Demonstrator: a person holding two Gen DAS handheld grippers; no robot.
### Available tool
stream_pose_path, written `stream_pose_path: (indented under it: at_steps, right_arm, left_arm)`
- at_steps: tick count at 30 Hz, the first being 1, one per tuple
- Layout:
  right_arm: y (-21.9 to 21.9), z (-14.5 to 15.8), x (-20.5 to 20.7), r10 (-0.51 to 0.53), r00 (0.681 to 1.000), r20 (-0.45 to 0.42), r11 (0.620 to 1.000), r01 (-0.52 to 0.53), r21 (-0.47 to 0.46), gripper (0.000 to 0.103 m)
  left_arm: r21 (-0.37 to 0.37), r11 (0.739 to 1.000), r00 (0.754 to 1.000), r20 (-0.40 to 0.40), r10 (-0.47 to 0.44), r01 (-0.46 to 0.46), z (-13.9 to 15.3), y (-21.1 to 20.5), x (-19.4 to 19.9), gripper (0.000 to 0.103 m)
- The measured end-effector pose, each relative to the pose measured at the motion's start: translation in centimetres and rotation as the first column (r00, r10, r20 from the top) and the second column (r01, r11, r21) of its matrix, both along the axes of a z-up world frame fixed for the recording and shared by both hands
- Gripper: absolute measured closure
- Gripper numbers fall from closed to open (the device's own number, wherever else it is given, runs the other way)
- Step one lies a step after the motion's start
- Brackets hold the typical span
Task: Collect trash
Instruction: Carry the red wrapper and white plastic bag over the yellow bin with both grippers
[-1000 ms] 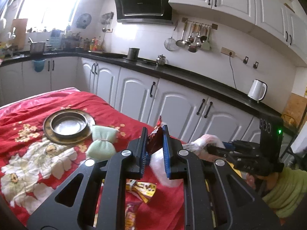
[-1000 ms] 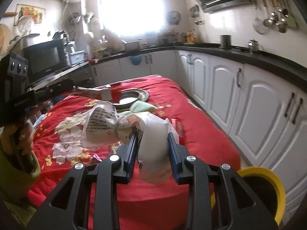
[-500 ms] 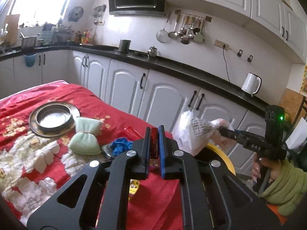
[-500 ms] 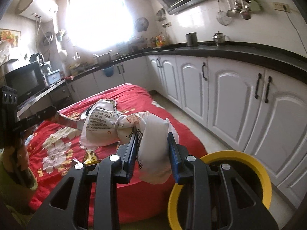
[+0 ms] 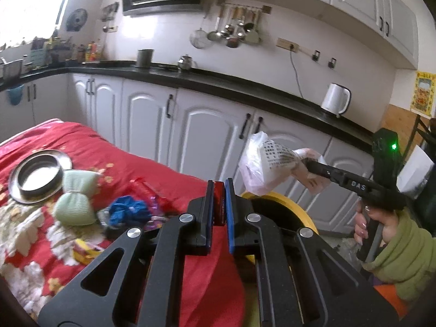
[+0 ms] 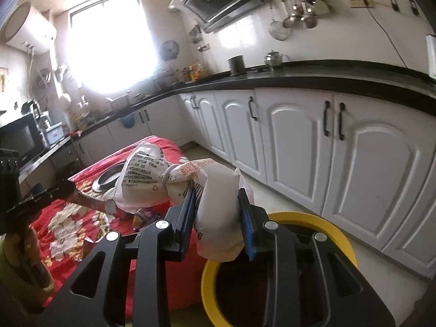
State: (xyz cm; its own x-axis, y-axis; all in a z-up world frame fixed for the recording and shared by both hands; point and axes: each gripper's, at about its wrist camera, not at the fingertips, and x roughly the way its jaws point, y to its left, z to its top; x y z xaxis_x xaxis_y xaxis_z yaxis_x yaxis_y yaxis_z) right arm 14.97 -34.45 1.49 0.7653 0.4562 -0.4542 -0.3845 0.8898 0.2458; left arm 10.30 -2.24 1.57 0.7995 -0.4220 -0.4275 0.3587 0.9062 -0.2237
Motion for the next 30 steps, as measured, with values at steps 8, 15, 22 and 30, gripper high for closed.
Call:
stream_pose_path:
  at_steps: [8,15,22,30]
  right_arm:
    - [-3.3,-0.6,-0.4,-0.092,0.996,-0.006,0.996,0.092,0.017,0.074]
    - [-6.3,-1.7,-0.2,-0.169,0.985,-0.024,0.985,0.169,0.013,0.074]
    - [-8.3,-3.0,-0.3,-0.217,0.975,-0.051,0.976,0.218,0.013,0.074]
    - [-9.9,-4.6,0.0,-0.247,0.965,-0.093,0.968,0.25,0.018,0.073]
  left_arm:
    - [-0.011,0.996,0.996,-0.019,-0.085,0.085,-1.0,-4.5,1.1,0.099]
    - [0.014,0.988,0.988,-0.029,-0.15,0.151,-1.8,-8.3,2.0,0.099]
    - [0.046,0.977,0.977,-0.062,-0.205,0.208,-3.0,-11.3,2.8,0.099]
    - [0.073,0.963,0.963,-0.105,-0.25,0.258,-4.7,-13.8,3.9,0.099]
